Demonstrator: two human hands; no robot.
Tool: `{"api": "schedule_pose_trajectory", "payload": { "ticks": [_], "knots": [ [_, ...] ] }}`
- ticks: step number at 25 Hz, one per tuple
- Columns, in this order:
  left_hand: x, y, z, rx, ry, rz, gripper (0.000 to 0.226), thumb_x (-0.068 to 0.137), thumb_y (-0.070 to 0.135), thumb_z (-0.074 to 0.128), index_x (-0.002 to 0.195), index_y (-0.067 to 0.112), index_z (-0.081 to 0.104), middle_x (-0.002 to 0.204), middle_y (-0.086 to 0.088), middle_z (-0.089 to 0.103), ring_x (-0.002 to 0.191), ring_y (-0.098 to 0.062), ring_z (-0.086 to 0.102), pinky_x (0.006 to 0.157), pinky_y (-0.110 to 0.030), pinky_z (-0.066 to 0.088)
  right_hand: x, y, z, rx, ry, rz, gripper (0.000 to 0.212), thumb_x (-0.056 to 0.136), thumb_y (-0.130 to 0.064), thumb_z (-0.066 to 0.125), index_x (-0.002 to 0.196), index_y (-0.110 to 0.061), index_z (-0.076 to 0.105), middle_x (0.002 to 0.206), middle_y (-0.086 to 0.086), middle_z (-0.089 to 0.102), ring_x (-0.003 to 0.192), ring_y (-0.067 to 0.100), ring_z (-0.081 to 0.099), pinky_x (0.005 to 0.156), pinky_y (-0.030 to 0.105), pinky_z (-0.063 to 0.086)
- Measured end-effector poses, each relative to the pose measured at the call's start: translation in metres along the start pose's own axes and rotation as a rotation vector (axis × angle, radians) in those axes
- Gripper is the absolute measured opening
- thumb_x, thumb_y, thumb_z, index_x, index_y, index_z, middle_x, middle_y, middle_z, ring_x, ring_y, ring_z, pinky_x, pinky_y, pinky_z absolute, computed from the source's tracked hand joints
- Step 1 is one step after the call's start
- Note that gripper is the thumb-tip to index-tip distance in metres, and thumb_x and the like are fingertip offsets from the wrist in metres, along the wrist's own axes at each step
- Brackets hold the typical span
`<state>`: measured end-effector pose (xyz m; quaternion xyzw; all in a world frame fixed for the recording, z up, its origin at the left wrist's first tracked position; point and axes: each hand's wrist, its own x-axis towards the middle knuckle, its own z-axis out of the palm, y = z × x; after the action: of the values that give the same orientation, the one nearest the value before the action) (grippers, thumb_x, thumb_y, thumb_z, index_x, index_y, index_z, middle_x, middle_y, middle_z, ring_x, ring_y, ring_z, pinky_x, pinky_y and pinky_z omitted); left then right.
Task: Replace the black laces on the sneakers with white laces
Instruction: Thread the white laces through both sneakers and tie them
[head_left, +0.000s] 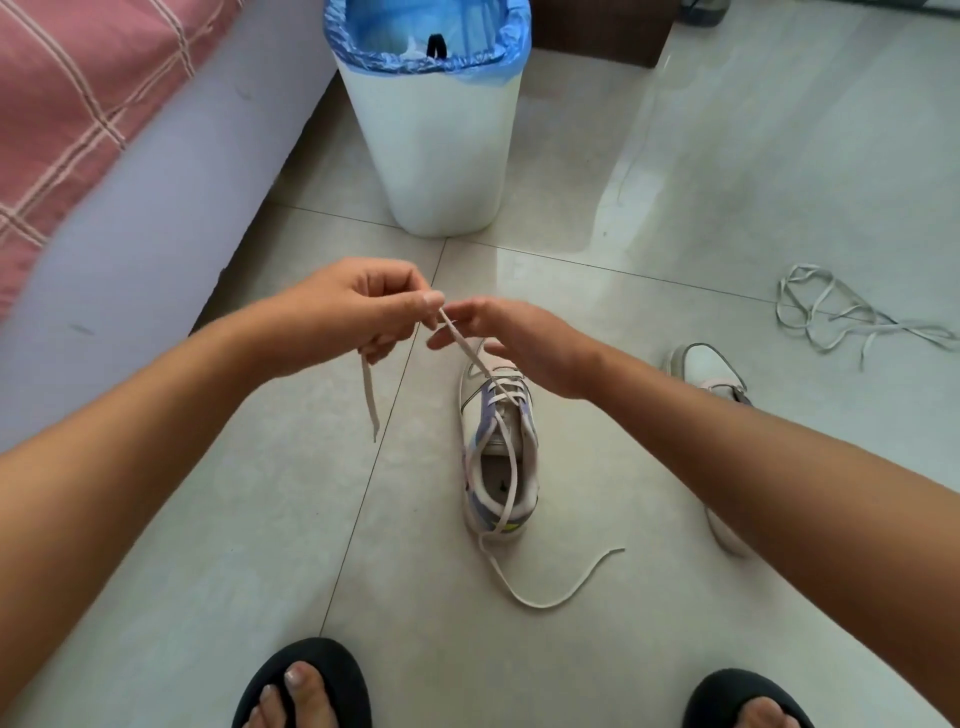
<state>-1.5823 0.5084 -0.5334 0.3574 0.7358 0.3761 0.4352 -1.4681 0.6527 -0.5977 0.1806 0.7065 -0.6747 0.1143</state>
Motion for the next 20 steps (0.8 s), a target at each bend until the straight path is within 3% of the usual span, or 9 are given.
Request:
{"api": "schedule_pose_trajectory", "payload": {
  "ticks": [2,5,8,11,17,20],
  "knots": [
    [0.002,0.001,-0.006,0.103,-0.004,0.021,0.023,0.084,0.033,0.06,0.082,0.01,0.064,0.055,0.006,0.046,0.049,-0.005,0.04,0.047,-0.016,0.037,0.003,-0.017,-0.003,-0.001,-0.006,-0.022,0.047,0.101,-0.037,0.024,0.094,-0.018,0.067,0.086,0.007,0.071,0.096,0.017,0.063,0.1,0.038,0.038],
    [0.005,-0.007,-0.004,0.235,-0.003,0.005,0.02,0.084,0.036,0.062,0.082,0.016,0.067,0.051,0.01,0.046,0.048,-0.002,0.039,0.05,-0.019,0.035,0.004,-0.03,-0.007,-0.11,0.056,-0.032,0.051,0.101,-0.041,0.032,0.081,-0.013,0.069,0.059,0.0,0.055,0.064,0.016,0.053,0.076,0.033,0.042],
    [0.003,-0.013,-0.005,0.236,-0.022,-0.036,0.024,0.084,0.038,0.059,0.083,0.016,0.068,0.05,0.009,0.047,0.046,-0.003,0.039,0.051,-0.022,0.035,0.0,-0.021,-0.014,-0.071,0.005,0.016,0.04,0.097,-0.036,0.047,0.075,-0.011,0.069,0.056,-0.004,0.044,0.06,0.015,0.045,0.074,0.033,0.044],
    [0.002,-0.016,-0.01,0.16,-0.034,-0.105,0.027,0.089,0.034,0.056,0.082,0.012,0.069,0.054,0.004,0.051,0.046,-0.008,0.04,0.048,-0.022,0.034,-0.011,-0.01,-0.033,0.029,-0.004,0.043,0.034,0.096,-0.029,0.051,0.068,-0.011,0.06,0.054,-0.008,0.045,0.057,0.012,0.046,0.077,0.032,0.047],
    [0.005,-0.03,-0.019,-0.023,0.026,-0.232,0.031,0.093,0.031,0.053,0.079,0.007,0.066,0.054,0.003,0.051,0.048,-0.009,0.045,0.052,-0.02,0.042,-0.038,0.037,-0.082,0.525,0.417,0.227,0.036,0.098,-0.03,0.045,0.066,-0.014,0.045,0.061,0.002,0.046,0.062,0.019,0.049,0.078,0.032,0.046],
    [0.011,-0.03,-0.016,-0.101,0.128,-0.252,0.031,0.095,0.028,0.052,0.077,0.007,0.066,0.054,0.002,0.05,0.05,-0.011,0.045,0.055,-0.025,0.04,-0.042,0.058,-0.093,0.393,0.63,0.34,0.034,0.096,-0.026,0.047,0.065,-0.014,0.048,0.059,0.001,0.054,0.061,0.017,0.054,0.074,0.029,0.046]
  ]
}}
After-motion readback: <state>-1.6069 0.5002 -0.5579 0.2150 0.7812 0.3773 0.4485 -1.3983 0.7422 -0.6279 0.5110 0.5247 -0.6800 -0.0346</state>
